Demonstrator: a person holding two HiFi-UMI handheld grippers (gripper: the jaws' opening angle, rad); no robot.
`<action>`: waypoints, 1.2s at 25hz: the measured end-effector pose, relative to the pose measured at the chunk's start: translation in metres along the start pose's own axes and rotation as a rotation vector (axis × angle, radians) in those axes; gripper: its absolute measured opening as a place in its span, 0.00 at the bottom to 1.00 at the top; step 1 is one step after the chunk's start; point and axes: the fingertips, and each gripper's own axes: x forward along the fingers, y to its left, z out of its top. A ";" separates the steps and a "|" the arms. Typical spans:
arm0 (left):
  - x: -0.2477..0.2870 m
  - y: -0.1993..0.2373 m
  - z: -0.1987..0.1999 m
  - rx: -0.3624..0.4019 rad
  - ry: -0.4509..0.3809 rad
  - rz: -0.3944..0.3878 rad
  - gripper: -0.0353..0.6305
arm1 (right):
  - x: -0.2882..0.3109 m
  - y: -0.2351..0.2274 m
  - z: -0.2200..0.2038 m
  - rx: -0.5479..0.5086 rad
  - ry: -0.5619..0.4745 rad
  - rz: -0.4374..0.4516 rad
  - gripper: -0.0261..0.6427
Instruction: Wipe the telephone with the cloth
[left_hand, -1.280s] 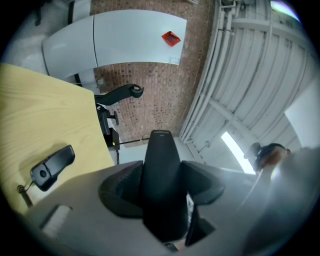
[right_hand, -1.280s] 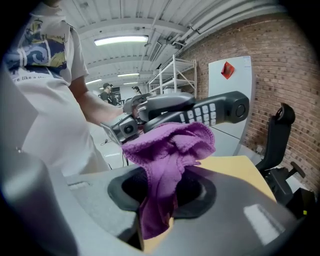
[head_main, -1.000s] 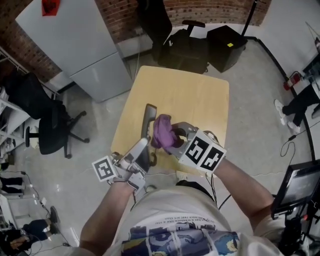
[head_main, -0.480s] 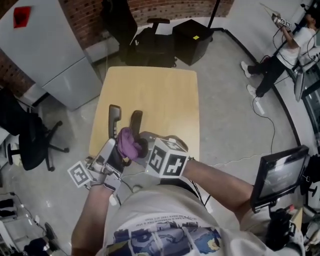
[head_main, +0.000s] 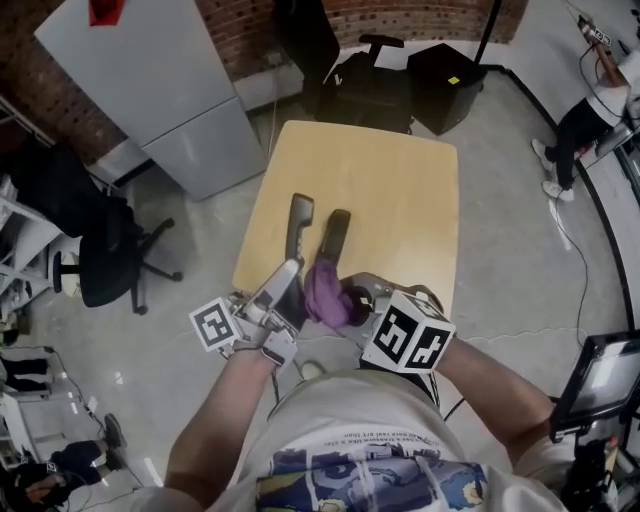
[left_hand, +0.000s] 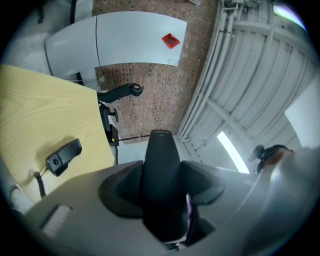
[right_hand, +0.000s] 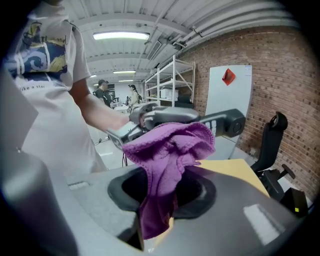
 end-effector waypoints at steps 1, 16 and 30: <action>-0.001 0.000 0.001 -0.003 0.001 0.003 0.43 | -0.003 -0.002 0.009 -0.007 -0.019 -0.013 0.21; -0.010 0.000 0.008 -0.064 0.002 -0.029 0.43 | 0.022 0.034 -0.001 -0.022 0.018 0.028 0.21; -0.004 0.054 0.003 0.156 0.078 0.226 0.43 | 0.000 -0.043 -0.086 0.260 0.073 -0.158 0.21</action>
